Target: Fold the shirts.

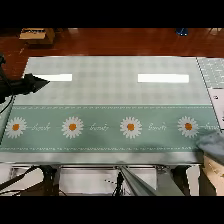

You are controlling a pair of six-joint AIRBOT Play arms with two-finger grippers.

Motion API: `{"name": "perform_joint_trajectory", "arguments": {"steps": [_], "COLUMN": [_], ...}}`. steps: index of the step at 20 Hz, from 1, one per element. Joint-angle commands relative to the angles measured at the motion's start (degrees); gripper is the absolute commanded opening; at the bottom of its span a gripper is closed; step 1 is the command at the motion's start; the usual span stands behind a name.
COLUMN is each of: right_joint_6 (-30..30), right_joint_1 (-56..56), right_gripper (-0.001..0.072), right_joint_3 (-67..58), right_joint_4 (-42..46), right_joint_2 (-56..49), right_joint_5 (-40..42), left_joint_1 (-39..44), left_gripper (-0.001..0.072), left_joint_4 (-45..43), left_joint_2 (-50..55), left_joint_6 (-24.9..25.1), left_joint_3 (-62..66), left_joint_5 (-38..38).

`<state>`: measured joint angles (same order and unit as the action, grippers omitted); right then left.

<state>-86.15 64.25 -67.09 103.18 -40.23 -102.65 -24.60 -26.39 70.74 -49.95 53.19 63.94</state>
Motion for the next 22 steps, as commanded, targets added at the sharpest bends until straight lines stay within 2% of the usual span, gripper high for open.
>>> {"name": "perform_joint_trajectory", "arguments": {"steps": [1,8,12,13,14,15,18,20,21,22], "right_joint_6": [-0.6,-0.4,0.2,0.3,0.3,0.5,1.2,1.3,3.0,5.8], "right_joint_1": [1.0,1.0,1.0,1.0,1.0,1.0,1.0,0.9,0.1,-1.4], "right_gripper": [0.0021,0.0022,0.0024,0.0149,0.0401,0.0527,0.0532,0.0532,0.0531,0.0531], "right_joint_3": [0.2,6.2,11.0,11.9,12.5,12.9,13.0,12.7,12.0,11.3], "right_joint_4": [16.4,26.1,29.9,30.4,30.8,30.9,30.1,22.8,14.6,5.4], "right_joint_2": [1.5,4.2,7.8,8.2,8.2,8.2,8.2,8.1,7.9,7.5], "right_joint_5": [0.2,-1.8,0.9,1.3,1.4,2.0,5.9,10.1,13.6,17.1], "left_joint_1": [-0.2,-0.1,-0.2,-0.2,-0.2,-0.1,-0.1,-0.1,0.0,0.2], "left_gripper": [0.0024,0.0024,0.0024,0.0024,0.0024,0.0024,0.0025,0.0041,0.0175,0.0380], "left_joint_4": [0.0,0.0,0.0,0.0,0.0,0.0,0.0,0.7,2.4,5.1], "left_joint_2": [0.6,0.6,0.6,0.6,0.6,0.6,0.5,0.5,0.5,0.5], "left_joint_6": [1.4,1.5,1.5,1.5,1.5,1.5,4.0,6.6,8.3,10.3], "left_joint_3": [0.1,0.1,0.1,0.1,0.1,0.1,0.5,2.4,3.9,5.6], "left_joint_5": [-3.3,-4.9,-4.9,-4.9,-4.9,-4.9,-3.8,-0.7,1.1,2.4]}}
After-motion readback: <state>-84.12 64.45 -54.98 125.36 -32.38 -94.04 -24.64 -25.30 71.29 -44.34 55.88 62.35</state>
